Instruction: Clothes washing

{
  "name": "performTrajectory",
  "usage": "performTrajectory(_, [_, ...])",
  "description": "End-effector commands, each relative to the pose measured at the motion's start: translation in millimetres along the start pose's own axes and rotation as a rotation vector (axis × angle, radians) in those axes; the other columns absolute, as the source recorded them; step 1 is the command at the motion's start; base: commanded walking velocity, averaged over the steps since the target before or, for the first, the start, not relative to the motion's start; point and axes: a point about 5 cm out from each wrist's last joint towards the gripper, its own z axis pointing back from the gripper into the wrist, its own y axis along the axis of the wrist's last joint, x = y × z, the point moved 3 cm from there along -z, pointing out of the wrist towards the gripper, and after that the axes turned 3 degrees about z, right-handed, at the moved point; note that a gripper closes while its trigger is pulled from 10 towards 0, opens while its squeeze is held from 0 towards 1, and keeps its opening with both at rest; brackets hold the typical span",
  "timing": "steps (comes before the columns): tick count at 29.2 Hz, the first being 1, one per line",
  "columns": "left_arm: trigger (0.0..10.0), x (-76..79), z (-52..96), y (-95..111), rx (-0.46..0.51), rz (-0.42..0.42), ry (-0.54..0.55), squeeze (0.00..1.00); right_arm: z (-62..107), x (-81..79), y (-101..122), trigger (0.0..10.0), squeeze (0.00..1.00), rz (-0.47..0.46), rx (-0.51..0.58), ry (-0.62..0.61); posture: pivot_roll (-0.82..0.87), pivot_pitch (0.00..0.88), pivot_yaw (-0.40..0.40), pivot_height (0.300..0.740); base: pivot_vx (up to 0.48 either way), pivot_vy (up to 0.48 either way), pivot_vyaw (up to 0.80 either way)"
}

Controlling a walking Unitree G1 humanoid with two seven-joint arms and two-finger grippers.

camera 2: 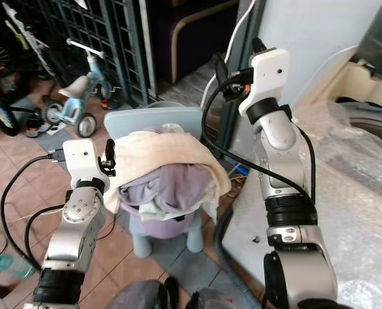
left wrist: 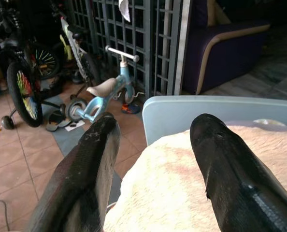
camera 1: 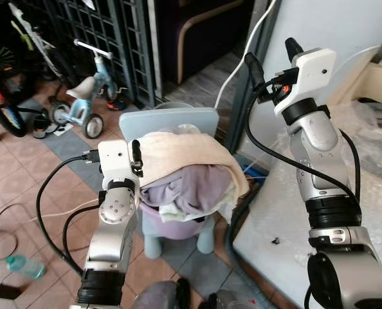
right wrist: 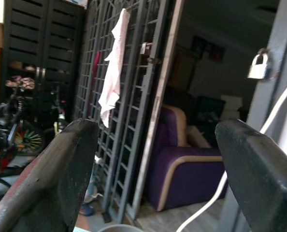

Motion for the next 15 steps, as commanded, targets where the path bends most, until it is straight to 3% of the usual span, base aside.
performTrajectory(1, [10.0,2.4,0.8,0,-0.002,-0.006,0.011,0.00,0.5,-7.6,0,10.0,1.00,-0.025,-0.024,0.055,-0.02,0.047,0.011,0.740,0.000,0.000,0.56])
performTrajectory(2, [10.0,2.4,0.8,0,-0.002,-0.006,0.011,0.00,0.5,-7.6,0,10.0,1.00,-0.025,-0.024,0.055,-0.02,0.047,0.011,0.740,0.000,0.000,0.56])
performTrajectory(5, [10.0,3.3,2.6,-5,-0.027,-0.016,-0.001,0.00,7.3,-18.3,-26,10.0,1.00,0.000,-0.157,0.108,-0.02,0.053,0.013,0.740,0.000,0.000,0.00])
performTrajectory(6, [10.0,2.4,3.0,-10,-0.056,-0.025,-0.007,0.00,10.2,-19.2,-34,10.0,0.90,0.013,-0.196,0.105,-0.02,0.053,0.014,0.740,0.000,0.000,0.00])
performTrajectory(7, [10.0,1.8,3.4,-14,-0.077,-0.032,-0.011,0.00,12.4,-19.7,-40,10.0,0.90,0.023,-0.222,0.101,-0.02,0.053,0.014,0.740,0.000,0.000,0.00])
performTrajectory(8, [10.0,0.9,3.8,-19,-0.105,-0.043,-0.016,0.00,15.1,-20.0,-46,10.0,0.75,0.028,-0.253,0.096,-0.02,0.053,0.015,0.740,0.000,0.000,0.00])
performTrajectory(9, [10.0,-2.2,4.8,-33,-0.190,-0.042,-0.022,0.00,24.8,-22.2,-64,10.0,0.00,0.040,-0.342,0.092,-0.02,0.053,0.015,0.740,0.000,0.000,0.00])
performTrajectory(12, [10.0,-6.2,3.2,-36,-0.210,-0.031,-0.042,0.00,45.6,-23.9,-93,10.0,0.00,0.061,-0.486,0.074,-0.02,0.057,0.017,0.740,0.000,0.000,0.00])
performTrajectory(14, [10.0,-8.9,2.9,-35,-0.197,-0.037,-0.051,0.00,61.4,-23.6,-111,10.0,0.00,0.025,-0.567,0.030,-0.01,0.060,0.018,0.740,0.000,0.000,0.00])
performTrajectory(15, [10.0,-8.9,2.9,-35,-0.197,-0.037,-0.051,0.00,61.4,-23.6,-111,10.0,0.00,0.025,-0.567,0.030,-0.01,0.060,0.018,0.740,0.000,0.000,0.00])
